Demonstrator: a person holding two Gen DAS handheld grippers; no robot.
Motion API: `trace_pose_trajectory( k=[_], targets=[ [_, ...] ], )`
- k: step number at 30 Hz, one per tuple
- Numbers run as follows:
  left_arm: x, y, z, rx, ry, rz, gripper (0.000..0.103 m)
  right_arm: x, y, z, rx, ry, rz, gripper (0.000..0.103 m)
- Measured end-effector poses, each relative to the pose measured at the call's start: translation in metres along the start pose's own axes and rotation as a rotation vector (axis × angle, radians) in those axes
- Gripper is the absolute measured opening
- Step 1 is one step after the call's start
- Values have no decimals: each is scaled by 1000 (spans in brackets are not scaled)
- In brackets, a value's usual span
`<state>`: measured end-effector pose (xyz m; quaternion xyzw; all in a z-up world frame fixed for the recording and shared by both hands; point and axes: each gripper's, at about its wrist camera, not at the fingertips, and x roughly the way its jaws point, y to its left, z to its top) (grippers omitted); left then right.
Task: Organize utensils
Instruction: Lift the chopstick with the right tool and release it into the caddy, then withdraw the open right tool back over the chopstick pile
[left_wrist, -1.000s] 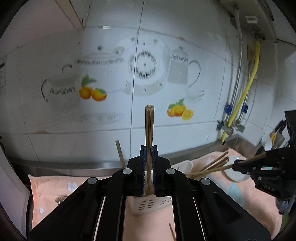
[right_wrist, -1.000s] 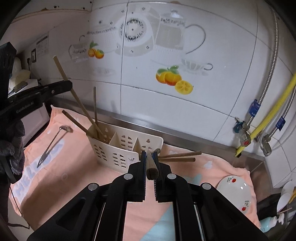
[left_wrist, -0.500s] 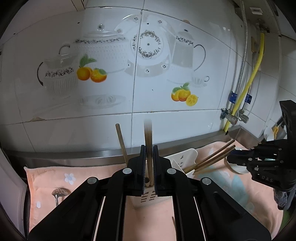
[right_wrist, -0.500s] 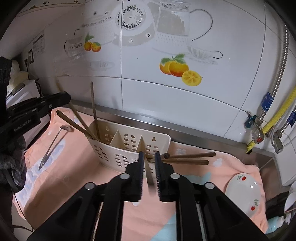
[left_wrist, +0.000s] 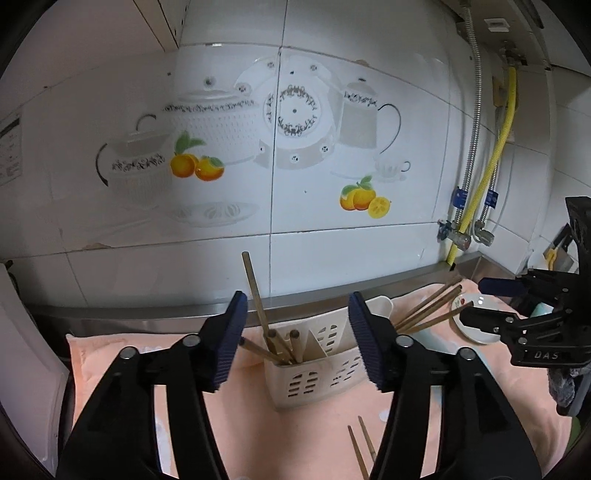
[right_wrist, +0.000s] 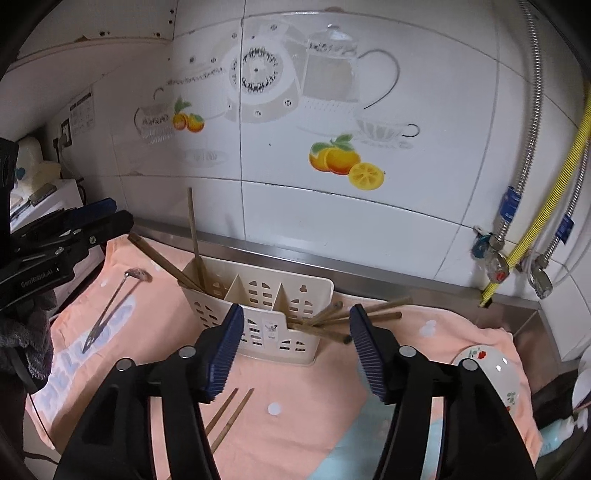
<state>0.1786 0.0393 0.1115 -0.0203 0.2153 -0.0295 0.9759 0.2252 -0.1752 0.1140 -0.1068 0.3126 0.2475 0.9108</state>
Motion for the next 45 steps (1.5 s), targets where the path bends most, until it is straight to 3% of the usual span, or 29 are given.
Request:
trace_pose_trajectory(
  k=[6,27,45],
  targets=[
    [-18,-4,-13,19,-6,8,70,-18,5,-20,23,-35,5,76],
    [-56,4,-90,-44,30,30,89,-37,40,-100,74,-52,20,88],
    [-68,11,-139,-79,75,57,96,-31,65,-163,132,-29,7,89]
  ],
)
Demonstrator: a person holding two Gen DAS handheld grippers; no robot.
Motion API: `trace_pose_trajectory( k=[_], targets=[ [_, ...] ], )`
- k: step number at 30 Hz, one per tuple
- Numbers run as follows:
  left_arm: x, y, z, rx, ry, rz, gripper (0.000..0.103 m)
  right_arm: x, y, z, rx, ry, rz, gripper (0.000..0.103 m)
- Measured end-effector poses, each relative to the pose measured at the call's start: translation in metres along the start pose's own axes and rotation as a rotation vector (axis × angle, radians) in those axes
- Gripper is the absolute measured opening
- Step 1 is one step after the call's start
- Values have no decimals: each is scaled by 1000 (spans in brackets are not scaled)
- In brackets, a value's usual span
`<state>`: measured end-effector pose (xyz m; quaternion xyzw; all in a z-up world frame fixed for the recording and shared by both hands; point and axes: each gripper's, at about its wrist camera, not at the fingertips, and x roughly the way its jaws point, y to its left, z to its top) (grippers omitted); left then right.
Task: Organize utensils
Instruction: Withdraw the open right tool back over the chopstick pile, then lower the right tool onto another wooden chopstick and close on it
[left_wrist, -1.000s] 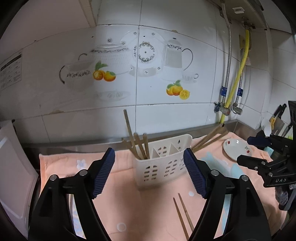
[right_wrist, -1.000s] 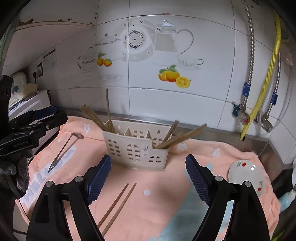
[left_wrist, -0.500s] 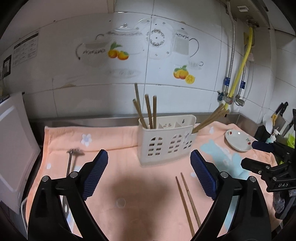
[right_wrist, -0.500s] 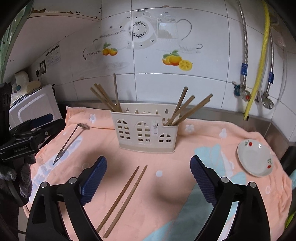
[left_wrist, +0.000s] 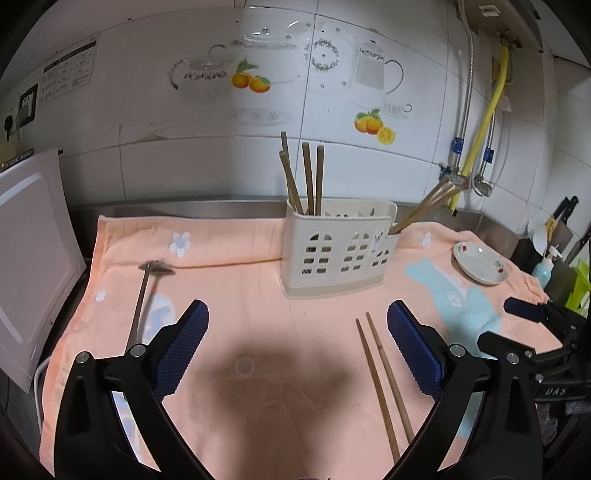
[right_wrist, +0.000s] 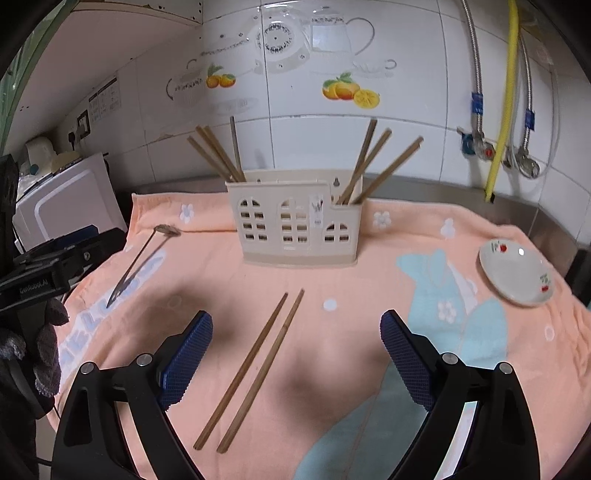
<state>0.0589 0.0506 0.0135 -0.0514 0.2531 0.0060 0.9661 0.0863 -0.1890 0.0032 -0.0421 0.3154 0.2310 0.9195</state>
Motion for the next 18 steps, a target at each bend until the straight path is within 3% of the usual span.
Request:
trace_pose_trajectory(
  k=[8,18],
  targets=[
    [3,0,-17,5,25,11,97,13,10,-36,13,45,-10,88],
    [6,8,-36,-4,59,38,97,33,32,-70,37,115,0,69]
  ],
)
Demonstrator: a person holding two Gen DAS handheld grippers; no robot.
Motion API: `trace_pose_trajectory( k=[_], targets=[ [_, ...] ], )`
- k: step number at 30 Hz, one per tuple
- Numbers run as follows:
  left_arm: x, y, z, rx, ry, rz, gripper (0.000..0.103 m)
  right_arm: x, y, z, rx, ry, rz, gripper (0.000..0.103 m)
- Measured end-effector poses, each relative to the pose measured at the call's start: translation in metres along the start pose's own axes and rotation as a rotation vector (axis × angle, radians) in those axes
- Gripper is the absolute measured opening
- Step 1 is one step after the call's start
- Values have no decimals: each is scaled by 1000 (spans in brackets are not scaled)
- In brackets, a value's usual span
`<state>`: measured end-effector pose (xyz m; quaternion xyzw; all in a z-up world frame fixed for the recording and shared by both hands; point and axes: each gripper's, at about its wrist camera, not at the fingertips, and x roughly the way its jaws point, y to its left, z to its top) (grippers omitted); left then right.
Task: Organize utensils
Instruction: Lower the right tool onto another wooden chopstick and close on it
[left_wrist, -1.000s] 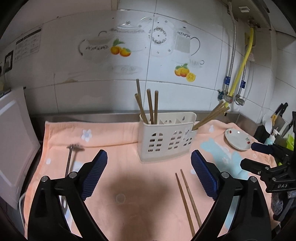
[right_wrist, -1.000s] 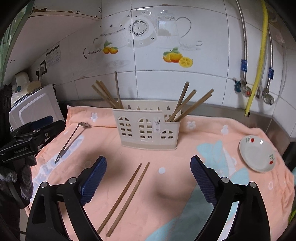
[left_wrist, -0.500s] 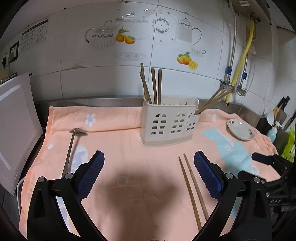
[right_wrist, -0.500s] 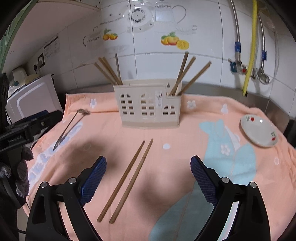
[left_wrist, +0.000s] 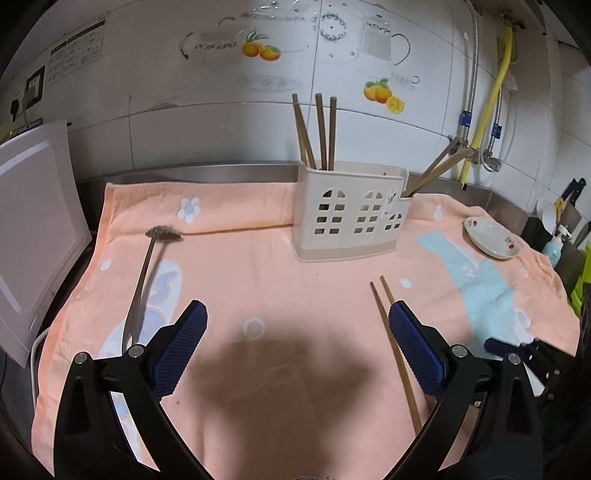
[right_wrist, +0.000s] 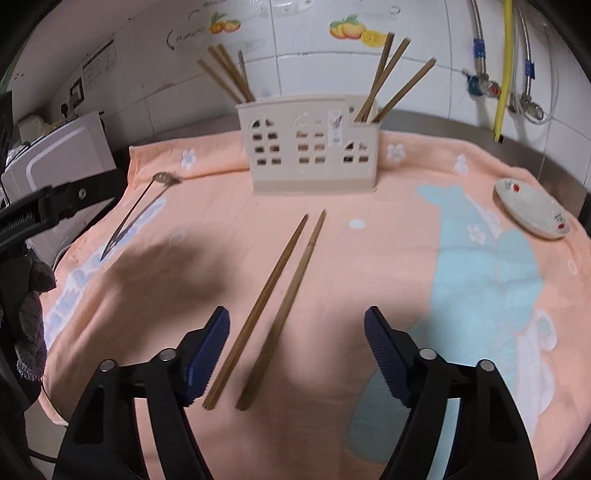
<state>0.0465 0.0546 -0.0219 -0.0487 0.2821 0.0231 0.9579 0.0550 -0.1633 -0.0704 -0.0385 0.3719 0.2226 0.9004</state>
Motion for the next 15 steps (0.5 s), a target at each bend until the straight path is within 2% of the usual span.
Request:
trace_pose_trajectory(
  k=[9,15],
  targets=[
    [5,11,-11,-33,19,3,98,20,18,-11,6,50,9,44],
    [9,15,-16,-43,31,1,97,27,16,-12,33,67,-8,33]
  ],
)
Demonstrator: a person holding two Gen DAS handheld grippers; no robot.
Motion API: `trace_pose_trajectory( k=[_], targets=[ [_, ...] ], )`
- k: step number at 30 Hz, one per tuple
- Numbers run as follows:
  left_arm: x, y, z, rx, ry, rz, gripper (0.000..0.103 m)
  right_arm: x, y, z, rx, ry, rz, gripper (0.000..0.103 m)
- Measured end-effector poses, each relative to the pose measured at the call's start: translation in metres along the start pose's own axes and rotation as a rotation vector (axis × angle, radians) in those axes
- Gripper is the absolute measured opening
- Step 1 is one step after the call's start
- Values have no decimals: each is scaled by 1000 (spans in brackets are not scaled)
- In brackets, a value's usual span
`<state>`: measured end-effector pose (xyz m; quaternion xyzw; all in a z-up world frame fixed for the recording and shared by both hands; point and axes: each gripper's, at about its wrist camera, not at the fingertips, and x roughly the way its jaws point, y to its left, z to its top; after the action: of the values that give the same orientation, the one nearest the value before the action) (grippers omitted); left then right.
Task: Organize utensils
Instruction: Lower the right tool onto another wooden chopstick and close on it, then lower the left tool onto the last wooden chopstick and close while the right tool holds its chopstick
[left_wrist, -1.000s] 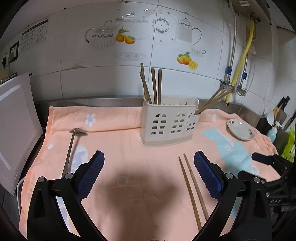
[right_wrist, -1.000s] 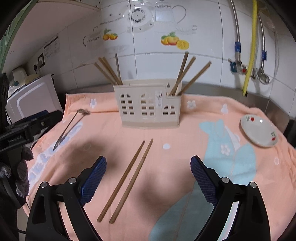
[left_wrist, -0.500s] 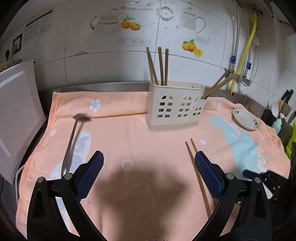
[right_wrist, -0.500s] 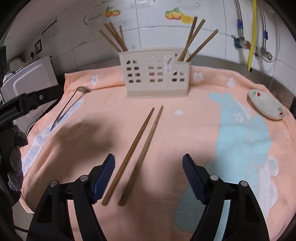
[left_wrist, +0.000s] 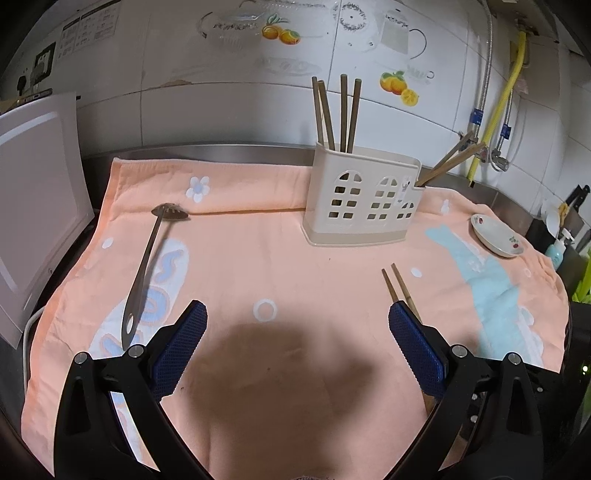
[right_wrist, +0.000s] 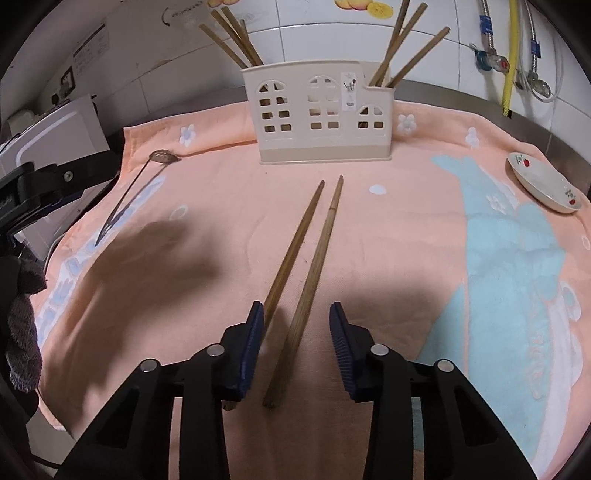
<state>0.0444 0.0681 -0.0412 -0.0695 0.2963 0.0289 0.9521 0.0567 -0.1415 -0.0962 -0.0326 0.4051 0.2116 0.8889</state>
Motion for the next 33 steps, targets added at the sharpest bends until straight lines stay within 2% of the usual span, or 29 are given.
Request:
trace_pose_trajectory(
  k=[12,20,27,33],
  targets=[
    [4,2,-7,-2,24,1,97,14,6,-3,-5,27,-54,11],
    [8,-8,-13,17,45,-8,97,7,-3,-4,7,9,-70,8],
    [13,-35,-25,57,79,-50,96,-17,-17,-2,11,-52,-69,7],
    [22,-60,-40,78,131,-114,80,-39,-30,0,17,-107,-57,7]
  ],
)
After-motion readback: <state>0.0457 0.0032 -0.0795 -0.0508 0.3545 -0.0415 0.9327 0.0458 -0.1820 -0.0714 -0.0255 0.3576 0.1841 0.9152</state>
